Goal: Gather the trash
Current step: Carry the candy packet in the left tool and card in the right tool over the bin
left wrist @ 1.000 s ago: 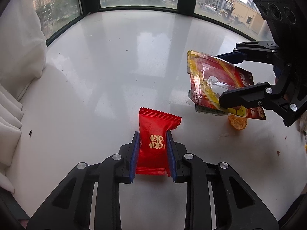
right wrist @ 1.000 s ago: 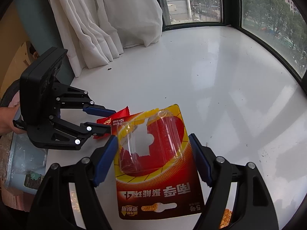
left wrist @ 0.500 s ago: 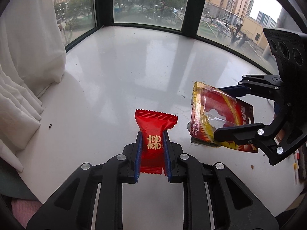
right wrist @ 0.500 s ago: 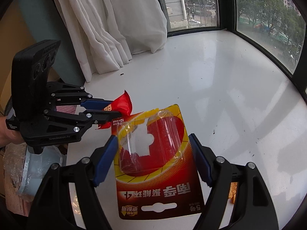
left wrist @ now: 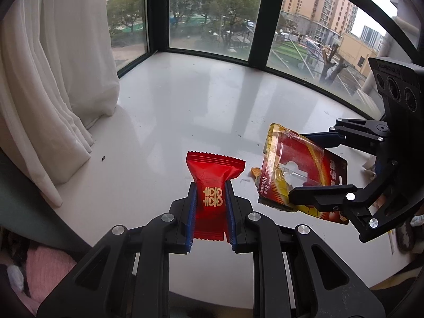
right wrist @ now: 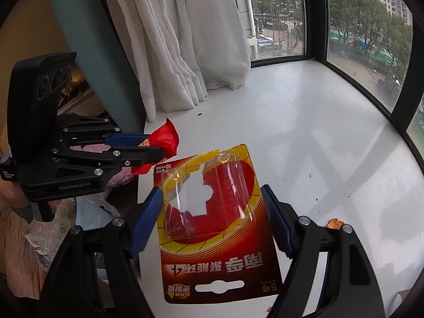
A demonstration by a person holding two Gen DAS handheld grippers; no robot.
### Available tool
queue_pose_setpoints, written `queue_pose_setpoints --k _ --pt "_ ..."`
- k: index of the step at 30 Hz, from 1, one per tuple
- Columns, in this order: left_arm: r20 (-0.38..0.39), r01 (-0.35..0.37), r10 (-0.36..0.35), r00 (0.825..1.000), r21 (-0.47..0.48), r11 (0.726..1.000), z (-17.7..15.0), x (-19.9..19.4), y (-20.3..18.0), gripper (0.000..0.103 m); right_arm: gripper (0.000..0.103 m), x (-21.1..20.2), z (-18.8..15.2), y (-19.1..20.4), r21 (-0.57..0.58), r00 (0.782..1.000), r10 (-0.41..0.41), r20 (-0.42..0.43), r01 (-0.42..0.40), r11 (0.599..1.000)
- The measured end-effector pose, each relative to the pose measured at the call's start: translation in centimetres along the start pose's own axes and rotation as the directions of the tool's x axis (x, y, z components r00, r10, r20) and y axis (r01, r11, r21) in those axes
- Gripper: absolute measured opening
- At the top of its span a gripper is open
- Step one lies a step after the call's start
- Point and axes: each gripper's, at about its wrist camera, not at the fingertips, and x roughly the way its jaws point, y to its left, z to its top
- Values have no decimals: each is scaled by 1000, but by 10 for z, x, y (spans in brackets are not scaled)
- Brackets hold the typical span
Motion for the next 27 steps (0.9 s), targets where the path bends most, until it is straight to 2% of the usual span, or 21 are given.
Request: queue_pose_setpoints --k 5,11,22,27 --pt "1 -41 41 999 -34 999 -22 -40 9 18 72 -18 0 37 32 999 44 14 -44 999" --pt "15 -102 104 994 -95 990 -57 -96 31 18 72 -24 0 97 -32 996 90 5 -90 995" --pt "-27 -211 210 977 -214 954 -147 -177 84 18 72 4 -12 208 -182 974 208 -85 -220 958" --pt "-66 -233 224 972 -257 938 -189 -196 100 18 72 28 -22 250 -225 960 241 -141 -268 937"
